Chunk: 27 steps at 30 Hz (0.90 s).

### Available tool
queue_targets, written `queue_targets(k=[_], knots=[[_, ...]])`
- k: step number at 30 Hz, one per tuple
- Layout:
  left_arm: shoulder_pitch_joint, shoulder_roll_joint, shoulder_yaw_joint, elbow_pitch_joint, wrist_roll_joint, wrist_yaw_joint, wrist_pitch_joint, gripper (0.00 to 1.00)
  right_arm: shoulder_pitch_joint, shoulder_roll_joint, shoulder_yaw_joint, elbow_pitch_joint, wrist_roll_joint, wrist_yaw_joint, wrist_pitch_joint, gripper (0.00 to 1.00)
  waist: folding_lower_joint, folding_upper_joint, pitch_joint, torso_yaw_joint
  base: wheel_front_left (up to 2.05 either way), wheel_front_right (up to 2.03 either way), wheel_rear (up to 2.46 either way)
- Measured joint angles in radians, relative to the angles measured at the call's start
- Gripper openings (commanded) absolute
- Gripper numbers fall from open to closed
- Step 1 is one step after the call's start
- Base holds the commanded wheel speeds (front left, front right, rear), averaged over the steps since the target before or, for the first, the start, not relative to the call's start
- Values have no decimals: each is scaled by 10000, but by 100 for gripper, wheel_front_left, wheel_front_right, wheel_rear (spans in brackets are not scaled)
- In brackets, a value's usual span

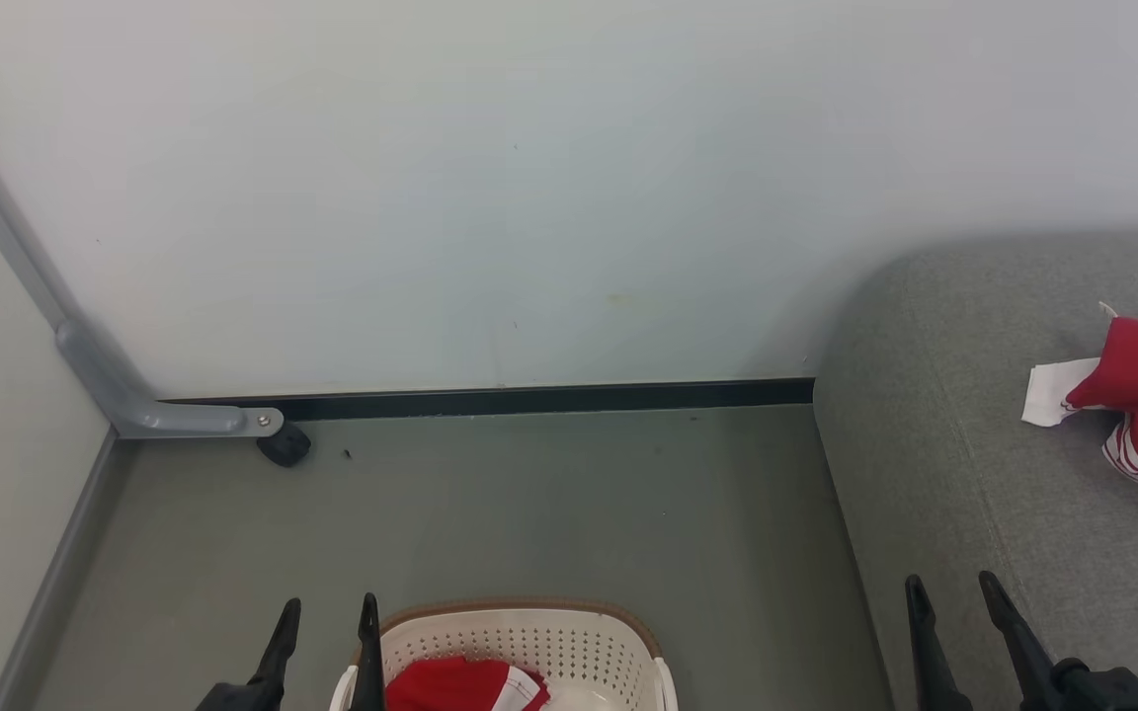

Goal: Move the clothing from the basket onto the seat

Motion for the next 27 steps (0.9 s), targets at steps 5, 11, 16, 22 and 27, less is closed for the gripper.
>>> queue_targets(k=[5,11,16,22,27], knots=[[71,-38,109,-65,155,0,-2,100,8,-2,4,-238,0,-79,2,100,0,0,-9,-6,0,0,0],[184,-90,128,-88,224,0,-35,100,195,-8,6,-401,0,-92,15,100,0,0,35,-16,0,0,0],[183,-178,132,-111,236,0,-42,100,194,-82,-8,-552,-2,-163,100,100,0,0,101,-16,0,0,0],[179,-234,148,-194,322,0,-42,100,206,-163,-25,-784,-67,-167,188,100,0,0,224,-9,0,0,0],[162,-284,150,-230,359,0,-44,100,205,-251,-63,-963,-105,-174,280,100,0,0,429,-21,0,0,0]])
